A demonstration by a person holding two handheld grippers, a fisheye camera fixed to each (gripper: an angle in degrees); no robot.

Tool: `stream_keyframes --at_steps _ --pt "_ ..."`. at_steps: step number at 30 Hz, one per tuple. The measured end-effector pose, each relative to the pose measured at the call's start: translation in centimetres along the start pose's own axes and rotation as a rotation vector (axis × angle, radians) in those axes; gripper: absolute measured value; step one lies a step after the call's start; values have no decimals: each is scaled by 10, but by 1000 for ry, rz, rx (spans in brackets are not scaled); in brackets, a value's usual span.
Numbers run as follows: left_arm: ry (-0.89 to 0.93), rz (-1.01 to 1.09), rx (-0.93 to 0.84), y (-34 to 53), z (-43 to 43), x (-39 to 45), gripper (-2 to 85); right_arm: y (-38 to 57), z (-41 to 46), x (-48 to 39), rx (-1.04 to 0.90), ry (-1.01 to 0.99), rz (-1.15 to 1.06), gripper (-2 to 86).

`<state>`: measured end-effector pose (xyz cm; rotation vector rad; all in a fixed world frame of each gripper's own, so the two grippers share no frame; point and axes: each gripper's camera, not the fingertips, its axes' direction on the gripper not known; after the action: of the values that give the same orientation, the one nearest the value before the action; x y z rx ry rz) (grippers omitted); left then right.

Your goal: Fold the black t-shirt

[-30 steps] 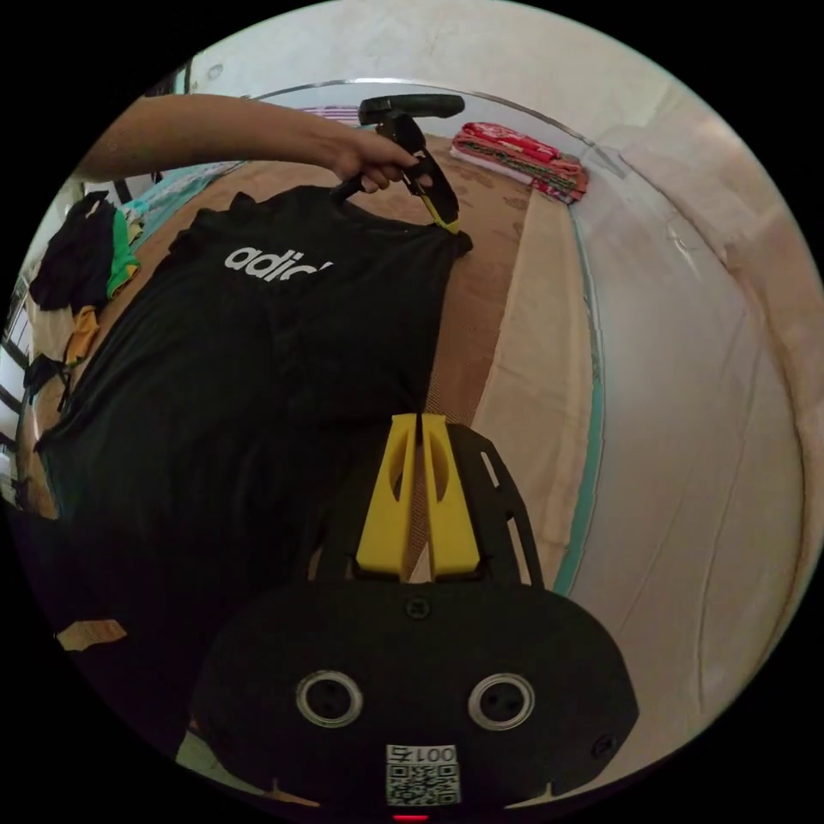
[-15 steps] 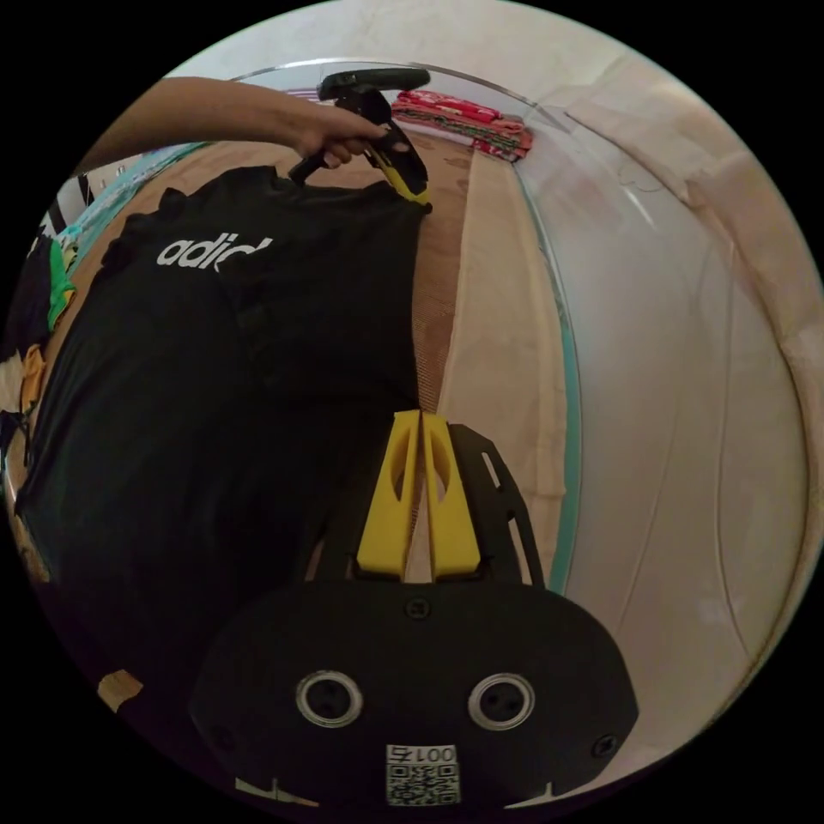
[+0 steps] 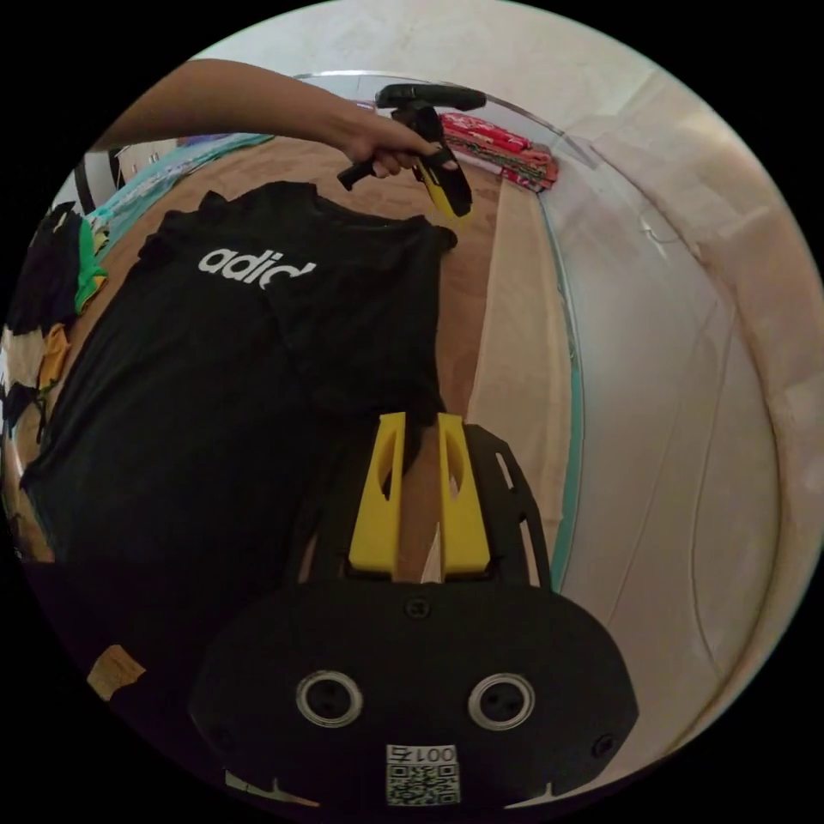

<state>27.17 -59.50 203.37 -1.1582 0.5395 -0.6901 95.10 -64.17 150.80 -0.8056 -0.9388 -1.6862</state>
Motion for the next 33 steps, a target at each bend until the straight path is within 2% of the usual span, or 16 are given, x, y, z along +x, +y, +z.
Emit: stream_keyframes --at_steps 2,6,11,15,18,22,24,27,31,33 --pt "-81 -40 52 15 -5 -12 71 -10 -5 7 -16 -30 36 60" --pt "-118 -43 58 50 -6 -34 64 -24 -22 24 -3 -210 99 53" --pt "62 -53 -72 107 36 -71 36 -44 -60 36 25 -340 116 29" --pt "165 -116 24 143 55 -92 12 -62 -115 32 -10 -152 144 22" --pt "182 -141 13 171 72 -108 13 -78 -143 17 -63 -129 120 20" --pt "197 -141 108 225 68 -135 36 -103 -188 7 -40 -45 13 17" --pt "153 -123 121 254 59 -148 40 -118 -221 13 -63 -59 24 16" --pt "-23 -131 183 320 34 -166 41 -137 -267 18 -92 -8 23 16" --pt "-268 -369 315 465 1 -204 38 -183 -329 11 -39 63 -59 21" --pt "-386 -534 328 539 -7 -224 43 -234 -364 3 40 -53 -121 26"
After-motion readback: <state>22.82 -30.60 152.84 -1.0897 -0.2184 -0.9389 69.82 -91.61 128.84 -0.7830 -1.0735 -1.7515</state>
